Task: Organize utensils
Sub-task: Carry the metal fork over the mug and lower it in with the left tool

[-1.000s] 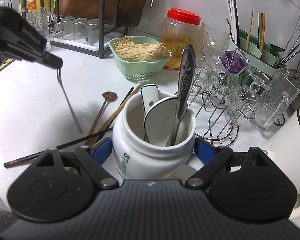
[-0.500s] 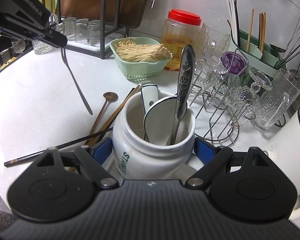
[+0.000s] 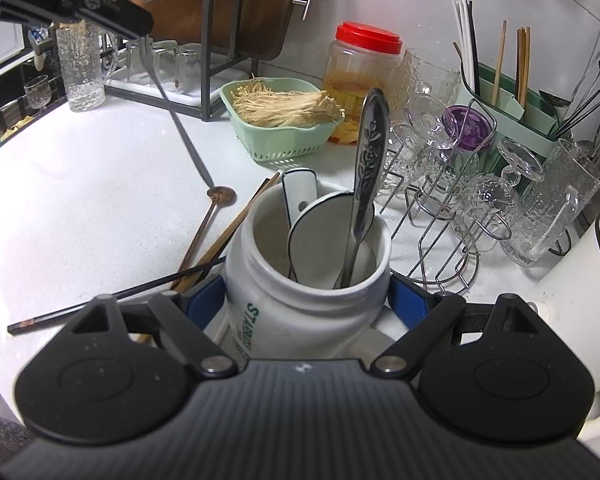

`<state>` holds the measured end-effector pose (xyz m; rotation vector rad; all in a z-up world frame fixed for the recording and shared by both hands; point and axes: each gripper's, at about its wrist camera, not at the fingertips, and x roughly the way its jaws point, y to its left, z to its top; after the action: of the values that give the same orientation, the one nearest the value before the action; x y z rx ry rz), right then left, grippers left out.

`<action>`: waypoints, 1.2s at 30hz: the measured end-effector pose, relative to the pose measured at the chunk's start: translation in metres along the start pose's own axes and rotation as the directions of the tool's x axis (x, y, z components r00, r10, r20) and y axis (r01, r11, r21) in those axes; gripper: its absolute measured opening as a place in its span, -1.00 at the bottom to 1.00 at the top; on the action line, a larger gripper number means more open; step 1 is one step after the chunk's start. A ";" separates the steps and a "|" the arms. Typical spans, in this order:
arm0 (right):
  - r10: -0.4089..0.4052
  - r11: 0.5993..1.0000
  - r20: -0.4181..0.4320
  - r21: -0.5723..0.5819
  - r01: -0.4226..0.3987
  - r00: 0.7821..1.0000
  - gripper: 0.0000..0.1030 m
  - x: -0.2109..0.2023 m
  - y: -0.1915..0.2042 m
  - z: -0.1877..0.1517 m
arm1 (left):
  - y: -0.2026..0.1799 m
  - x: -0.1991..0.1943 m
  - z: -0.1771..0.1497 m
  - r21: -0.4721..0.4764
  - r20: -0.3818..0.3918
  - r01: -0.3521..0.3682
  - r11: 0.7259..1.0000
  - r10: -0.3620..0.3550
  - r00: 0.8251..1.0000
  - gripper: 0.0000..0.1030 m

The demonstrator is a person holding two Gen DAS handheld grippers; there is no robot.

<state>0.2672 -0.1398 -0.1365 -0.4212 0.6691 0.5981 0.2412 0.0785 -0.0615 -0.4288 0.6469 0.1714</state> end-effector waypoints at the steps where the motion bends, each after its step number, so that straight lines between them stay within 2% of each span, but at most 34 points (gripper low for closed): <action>1: -0.004 1.000 0.001 0.004 0.004 1.000 0.75 0.000 0.001 0.000 | 0.000 -0.001 0.000 0.003 -0.001 0.006 1.000 -0.006 1.000 -0.99; 7: -0.017 1.000 0.007 0.013 0.017 1.000 0.75 -0.001 0.003 -0.002 | 0.002 -0.002 0.004 -0.017 -0.032 0.030 0.999 -0.031 0.999 -0.99; 17: -0.025 0.999 -0.004 0.019 0.025 1.000 0.76 0.000 0.004 0.000 | -0.031 -0.034 0.024 0.095 -0.032 0.086 0.992 -0.083 0.996 -0.99; 24: -0.032 0.999 -0.003 0.028 0.032 0.999 0.76 0.000 0.006 0.000 | -0.057 -0.040 0.027 0.170 -0.043 0.120 0.978 -0.115 0.992 -0.99; 32: -0.026 0.999 0.008 0.024 0.026 1.000 0.76 -0.002 0.010 -0.001 | -0.085 -0.023 0.011 0.286 -0.111 0.124 0.950 -0.096 0.989 -0.99; 36: -0.024 0.999 0.010 0.025 0.024 1.000 0.75 -0.003 0.010 -0.001 | -0.093 -0.013 0.002 0.312 -0.181 0.163 0.936 -0.110 0.977 -0.99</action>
<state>0.2587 -0.1339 -0.1372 -0.4015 0.6600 0.5685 0.2586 -0.0041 -0.0215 -0.1676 0.7861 -0.1052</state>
